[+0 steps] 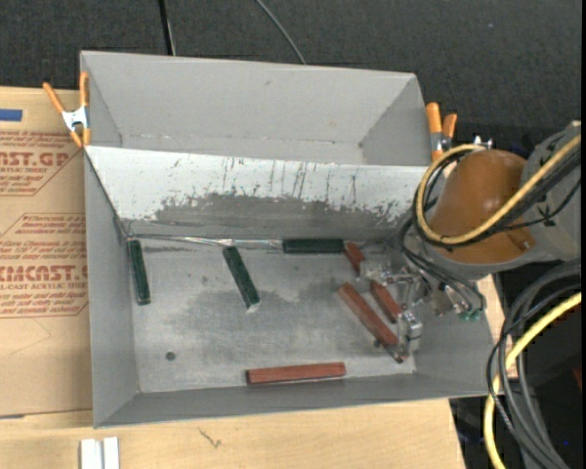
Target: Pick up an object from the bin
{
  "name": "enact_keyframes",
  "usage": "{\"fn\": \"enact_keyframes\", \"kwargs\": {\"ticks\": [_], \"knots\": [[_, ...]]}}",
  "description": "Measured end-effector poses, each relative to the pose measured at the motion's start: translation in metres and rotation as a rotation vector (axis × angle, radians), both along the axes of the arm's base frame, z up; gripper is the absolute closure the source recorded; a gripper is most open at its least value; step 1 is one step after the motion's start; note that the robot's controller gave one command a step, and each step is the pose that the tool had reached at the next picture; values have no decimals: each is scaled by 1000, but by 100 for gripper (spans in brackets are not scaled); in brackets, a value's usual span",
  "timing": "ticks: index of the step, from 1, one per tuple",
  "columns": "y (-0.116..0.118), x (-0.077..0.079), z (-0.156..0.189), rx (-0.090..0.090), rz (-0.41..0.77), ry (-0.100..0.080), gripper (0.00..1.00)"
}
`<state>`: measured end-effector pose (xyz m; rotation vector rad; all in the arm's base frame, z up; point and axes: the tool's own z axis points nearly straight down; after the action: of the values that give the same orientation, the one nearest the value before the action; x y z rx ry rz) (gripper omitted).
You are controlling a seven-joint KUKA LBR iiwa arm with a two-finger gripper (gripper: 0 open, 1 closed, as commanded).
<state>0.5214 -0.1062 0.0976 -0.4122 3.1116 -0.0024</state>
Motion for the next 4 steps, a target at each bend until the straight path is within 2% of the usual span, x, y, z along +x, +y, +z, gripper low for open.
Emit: {"fn": "enact_keyframes", "kwargs": {"ticks": [1,2,3,4], "knots": [[-16,-6,-23,5,94,3,0],[-51,-14,-24,3,104,0,0],[-44,43,-29,29,624,49,100],[-33,56,-30,35,636,10,0]]}}
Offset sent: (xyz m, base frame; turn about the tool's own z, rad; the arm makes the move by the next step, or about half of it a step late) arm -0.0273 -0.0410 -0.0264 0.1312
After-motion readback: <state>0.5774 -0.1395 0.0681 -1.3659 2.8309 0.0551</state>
